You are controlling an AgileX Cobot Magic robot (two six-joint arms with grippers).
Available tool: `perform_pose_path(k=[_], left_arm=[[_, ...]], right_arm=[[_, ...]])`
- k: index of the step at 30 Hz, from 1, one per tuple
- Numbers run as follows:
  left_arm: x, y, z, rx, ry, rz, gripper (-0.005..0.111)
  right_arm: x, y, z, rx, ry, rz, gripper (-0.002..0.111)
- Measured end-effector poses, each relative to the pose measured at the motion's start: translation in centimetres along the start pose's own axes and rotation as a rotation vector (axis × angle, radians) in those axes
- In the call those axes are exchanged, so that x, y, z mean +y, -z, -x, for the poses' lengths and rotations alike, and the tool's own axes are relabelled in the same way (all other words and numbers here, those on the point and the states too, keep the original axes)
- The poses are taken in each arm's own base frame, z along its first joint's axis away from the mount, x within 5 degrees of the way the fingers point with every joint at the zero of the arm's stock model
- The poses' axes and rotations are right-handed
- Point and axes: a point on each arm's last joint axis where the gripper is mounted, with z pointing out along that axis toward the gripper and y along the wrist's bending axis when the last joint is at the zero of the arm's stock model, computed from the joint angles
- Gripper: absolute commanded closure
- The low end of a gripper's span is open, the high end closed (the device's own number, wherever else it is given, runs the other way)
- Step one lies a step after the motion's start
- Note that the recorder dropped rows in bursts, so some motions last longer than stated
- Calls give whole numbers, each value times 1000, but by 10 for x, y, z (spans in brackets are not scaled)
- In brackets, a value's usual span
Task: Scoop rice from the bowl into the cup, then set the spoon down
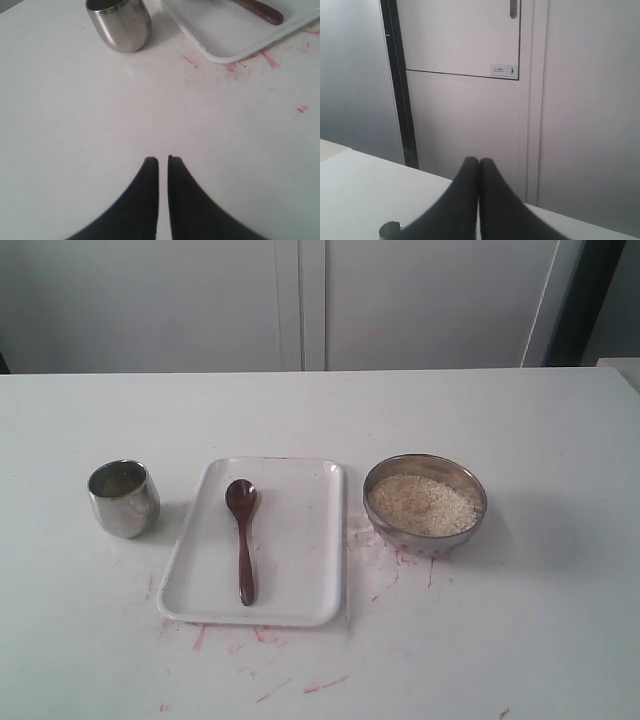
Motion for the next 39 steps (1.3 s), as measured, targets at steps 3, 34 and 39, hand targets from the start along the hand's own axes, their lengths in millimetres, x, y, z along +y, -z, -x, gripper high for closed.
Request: perform_pose_path(k=[3,34,39], left_arm=[[0,0,0,0,0,0,92],[0,0,0,0,0,0,92],[0,0,0,0,0,0,92]], right_arm=[[-6,17,-1,-34,-16,13,108],[-73,197,-58,-430,-125,137,108],[-80,216,-74,-473,-141,158,108]])
